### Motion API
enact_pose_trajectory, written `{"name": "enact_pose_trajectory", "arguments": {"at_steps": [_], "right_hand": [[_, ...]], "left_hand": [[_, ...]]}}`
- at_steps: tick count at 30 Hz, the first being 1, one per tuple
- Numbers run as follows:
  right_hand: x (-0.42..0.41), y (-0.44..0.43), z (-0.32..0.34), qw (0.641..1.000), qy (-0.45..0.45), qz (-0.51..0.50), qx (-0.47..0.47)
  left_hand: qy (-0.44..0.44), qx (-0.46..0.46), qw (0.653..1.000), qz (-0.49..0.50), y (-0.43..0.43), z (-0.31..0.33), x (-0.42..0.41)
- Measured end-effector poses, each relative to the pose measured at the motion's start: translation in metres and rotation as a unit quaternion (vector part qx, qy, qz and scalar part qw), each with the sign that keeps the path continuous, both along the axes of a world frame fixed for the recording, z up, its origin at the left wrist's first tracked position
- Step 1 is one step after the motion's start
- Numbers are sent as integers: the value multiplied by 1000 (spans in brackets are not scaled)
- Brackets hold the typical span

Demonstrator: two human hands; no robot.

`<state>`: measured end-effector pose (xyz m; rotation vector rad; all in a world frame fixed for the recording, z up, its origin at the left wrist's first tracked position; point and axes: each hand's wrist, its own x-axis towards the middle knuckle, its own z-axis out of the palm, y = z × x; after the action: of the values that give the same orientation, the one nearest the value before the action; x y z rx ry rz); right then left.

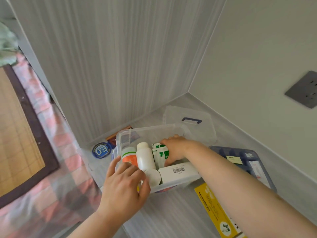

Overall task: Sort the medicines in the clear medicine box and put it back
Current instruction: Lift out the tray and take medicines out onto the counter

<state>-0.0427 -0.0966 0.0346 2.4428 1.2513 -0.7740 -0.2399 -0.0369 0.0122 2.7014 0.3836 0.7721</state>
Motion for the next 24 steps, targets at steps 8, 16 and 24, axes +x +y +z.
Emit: {"name": "enact_pose_trajectory", "arguments": {"at_steps": [8,16,24], "right_hand": [[0,-3,0,1000,11,-4,9],[-2,-6,6,999,-2,16,39],[-12,-24,24,992,48,-18,115]], "left_hand": [[-7,-3,1000,5,0,-4,1],[-7,-5,1000,8,0,-5,2],[-15,-10,1000,13,0,-4,1]]}}
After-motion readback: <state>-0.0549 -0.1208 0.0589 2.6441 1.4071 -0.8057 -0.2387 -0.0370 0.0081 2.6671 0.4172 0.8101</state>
